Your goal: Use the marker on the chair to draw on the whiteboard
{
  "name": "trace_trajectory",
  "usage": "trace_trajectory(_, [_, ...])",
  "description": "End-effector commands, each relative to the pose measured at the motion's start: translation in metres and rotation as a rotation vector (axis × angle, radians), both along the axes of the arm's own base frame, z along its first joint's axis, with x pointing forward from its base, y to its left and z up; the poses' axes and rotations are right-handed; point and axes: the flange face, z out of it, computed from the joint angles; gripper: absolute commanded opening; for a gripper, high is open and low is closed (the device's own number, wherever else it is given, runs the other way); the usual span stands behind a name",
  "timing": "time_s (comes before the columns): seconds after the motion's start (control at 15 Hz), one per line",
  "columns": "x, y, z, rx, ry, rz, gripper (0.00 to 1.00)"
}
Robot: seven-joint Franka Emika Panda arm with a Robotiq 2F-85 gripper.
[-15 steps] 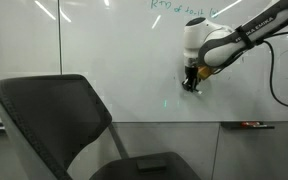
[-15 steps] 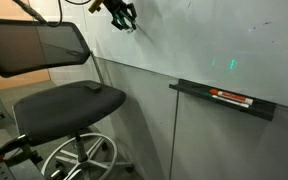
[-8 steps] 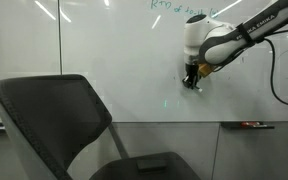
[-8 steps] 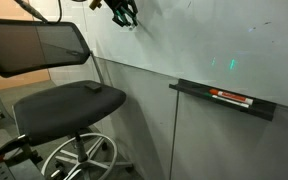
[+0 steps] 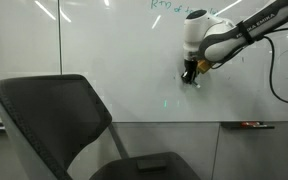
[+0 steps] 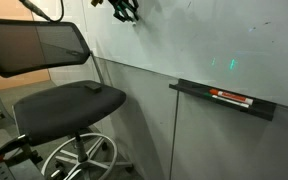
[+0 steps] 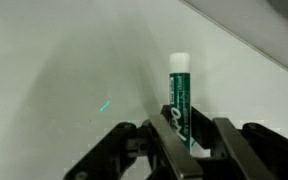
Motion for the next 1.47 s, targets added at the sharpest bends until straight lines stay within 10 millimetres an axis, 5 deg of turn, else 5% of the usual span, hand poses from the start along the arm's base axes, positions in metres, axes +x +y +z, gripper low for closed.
trace_trajectory(0.0, [0.005,0.001,0.020,-0.005,-0.050,0.018,0.06])
trace_trajectory(0.33, [-0.002,-0.001,0.015,0.014,-0.008,0.023,0.06])
trace_trajectory(1.0, [-0.057,0.015,-0.023,0.084,0.261,0.121,0.06])
trace_trajectory(1.4, [-0.067,0.024,-0.042,0.104,0.354,0.153,0.06])
